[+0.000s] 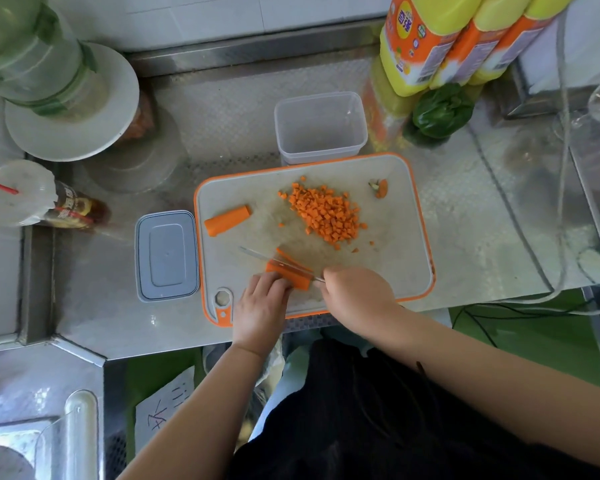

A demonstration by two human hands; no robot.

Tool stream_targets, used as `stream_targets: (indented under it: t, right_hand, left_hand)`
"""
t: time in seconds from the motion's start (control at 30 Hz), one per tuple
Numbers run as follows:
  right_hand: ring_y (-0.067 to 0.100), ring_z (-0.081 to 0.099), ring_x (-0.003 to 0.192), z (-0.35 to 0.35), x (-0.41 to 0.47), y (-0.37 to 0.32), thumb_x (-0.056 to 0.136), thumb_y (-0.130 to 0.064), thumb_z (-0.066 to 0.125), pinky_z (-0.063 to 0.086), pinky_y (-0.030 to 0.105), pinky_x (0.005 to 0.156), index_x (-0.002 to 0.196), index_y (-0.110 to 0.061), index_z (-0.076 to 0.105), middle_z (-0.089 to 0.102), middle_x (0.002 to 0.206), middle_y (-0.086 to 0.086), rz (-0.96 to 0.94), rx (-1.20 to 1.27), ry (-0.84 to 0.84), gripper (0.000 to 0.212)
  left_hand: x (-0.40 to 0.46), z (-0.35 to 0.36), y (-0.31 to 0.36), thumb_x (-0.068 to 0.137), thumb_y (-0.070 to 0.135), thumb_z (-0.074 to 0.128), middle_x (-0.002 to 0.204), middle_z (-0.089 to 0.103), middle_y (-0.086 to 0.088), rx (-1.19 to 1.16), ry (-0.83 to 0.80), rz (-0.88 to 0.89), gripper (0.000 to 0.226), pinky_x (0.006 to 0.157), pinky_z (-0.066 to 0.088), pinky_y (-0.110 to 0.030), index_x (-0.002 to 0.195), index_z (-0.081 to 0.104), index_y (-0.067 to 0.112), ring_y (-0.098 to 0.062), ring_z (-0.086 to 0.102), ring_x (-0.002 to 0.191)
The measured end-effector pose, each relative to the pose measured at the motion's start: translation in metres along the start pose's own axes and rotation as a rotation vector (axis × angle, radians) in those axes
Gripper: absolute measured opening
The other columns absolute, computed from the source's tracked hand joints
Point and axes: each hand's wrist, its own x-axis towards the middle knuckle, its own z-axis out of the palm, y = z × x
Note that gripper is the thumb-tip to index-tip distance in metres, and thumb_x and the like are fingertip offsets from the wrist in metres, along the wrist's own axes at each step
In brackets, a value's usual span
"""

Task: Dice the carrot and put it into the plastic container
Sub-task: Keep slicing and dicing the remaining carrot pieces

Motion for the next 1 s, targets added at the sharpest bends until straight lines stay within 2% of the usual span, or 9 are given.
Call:
stream_targets:
  t: [0.1, 0.2, 0.37, 0.47, 0.63, 0.73, 0.83, 0.9, 1.0]
  right_hand:
    - [0.014, 0.029, 0.049, 0.002, -0.002, -0.006, 0.098, -0.015, 0.046, 0.019, 0.027, 0.043, 0.089, -0.016, 0.045, 0.034, 0.059, -0.002, 0.029, -0.032, -0.036, 0.009]
    - [0.015, 0.032, 0.049, 0.001, -0.003, -0.013, 0.087, 0.005, 0.051, 0.022, 0.026, 0.043, 0.088, -0.013, 0.043, 0.035, 0.060, 0.000, 0.068, -0.072, -0.059, 0.020]
    - [0.015, 0.035, 0.050, -0.004, 0.002, -0.020, 0.079, 0.014, 0.052, 0.026, 0.027, 0.043, 0.093, -0.009, 0.049, 0.037, 0.061, 0.000, 0.086, -0.111, -0.110, 0.027]
    - [0.018, 0.039, 0.053, -0.003, 0.012, -0.019, 0.081, 0.013, 0.050, 0.024, 0.028, 0.043, 0.100, -0.007, 0.053, 0.037, 0.062, 0.000, 0.090, -0.087, -0.145, 0.027]
    - [0.025, 0.050, 0.065, 0.005, 0.020, -0.016, 0.087, 0.008, 0.046, 0.038, 0.034, 0.056, 0.104, -0.006, 0.053, 0.039, 0.063, 0.000, 0.114, -0.023, -0.161, 0.023]
    - [0.027, 0.053, 0.067, 0.008, 0.022, -0.009, 0.098, -0.014, 0.045, 0.044, 0.035, 0.057, 0.104, -0.007, 0.053, 0.047, 0.068, 0.002, 0.110, 0.058, -0.157, 0.011]
    - [0.025, 0.051, 0.068, 0.004, 0.029, 0.001, 0.101, -0.040, 0.039, 0.041, 0.032, 0.058, 0.097, -0.012, 0.051, 0.048, 0.071, 0.000, 0.105, 0.118, -0.161, 0.031]
    - [0.023, 0.048, 0.064, 0.002, 0.026, 0.003, 0.101, -0.042, 0.038, 0.037, 0.031, 0.054, 0.091, -0.014, 0.048, 0.045, 0.067, -0.001, 0.065, 0.103, -0.149, 0.031]
    - [0.021, 0.043, 0.054, 0.007, 0.014, -0.001, 0.103, -0.039, 0.036, 0.032, 0.031, 0.048, 0.091, -0.012, 0.050, 0.041, 0.061, -0.002, 0.007, 0.046, -0.089, 0.032]
  left_hand:
    - [0.002, 0.001, 0.003, 0.091, 0.020, 0.057, 0.089, 0.062, -0.004, -0.026, 0.013, -0.034, 0.016, 0.062, 0.047, -0.037, 0.085, 0.068, 0.010, -0.026, 0.054, 0.083]
    - [0.004, 0.000, 0.003, 0.090, 0.018, 0.057, 0.087, 0.062, -0.004, -0.075, 0.031, -0.039, 0.015, 0.069, 0.044, -0.034, 0.085, 0.068, 0.009, -0.026, 0.052, 0.080]
    - [0.004, 0.003, 0.000, 0.089, 0.018, 0.056, 0.089, 0.063, -0.004, -0.128, 0.025, -0.062, 0.016, 0.071, 0.047, -0.037, 0.087, 0.069, 0.009, -0.026, 0.053, 0.083]
    - [0.004, 0.005, -0.001, 0.090, 0.019, 0.055, 0.092, 0.064, -0.003, -0.138, 0.026, -0.066, 0.018, 0.072, 0.048, -0.037, 0.087, 0.070, 0.010, -0.027, 0.055, 0.084]
    - [0.002, 0.007, -0.003, 0.091, 0.017, 0.058, 0.096, 0.065, -0.003, -0.150, 0.014, -0.071, 0.015, 0.074, 0.050, -0.037, 0.089, 0.070, 0.009, -0.027, 0.056, 0.087]
    - [0.002, 0.006, -0.002, 0.089, 0.013, 0.061, 0.096, 0.065, -0.004, -0.130, 0.029, -0.062, 0.010, 0.075, 0.051, -0.037, 0.089, 0.070, 0.009, -0.027, 0.057, 0.087]
    - [0.004, 0.002, -0.003, 0.088, 0.010, 0.062, 0.094, 0.065, -0.006, -0.111, 0.056, -0.030, 0.008, 0.077, 0.051, -0.036, 0.088, 0.070, 0.008, -0.027, 0.060, 0.088]
    - [0.004, 0.000, -0.005, 0.085, 0.008, 0.065, 0.092, 0.065, -0.006, -0.090, 0.053, -0.008, 0.006, 0.073, 0.051, -0.035, 0.088, 0.070, 0.008, -0.026, 0.058, 0.086]
    - [0.005, -0.001, -0.007, 0.085, 0.010, 0.064, 0.088, 0.064, -0.004, -0.052, 0.026, -0.006, 0.005, 0.059, 0.051, -0.038, 0.085, 0.069, 0.009, -0.025, 0.055, 0.082]
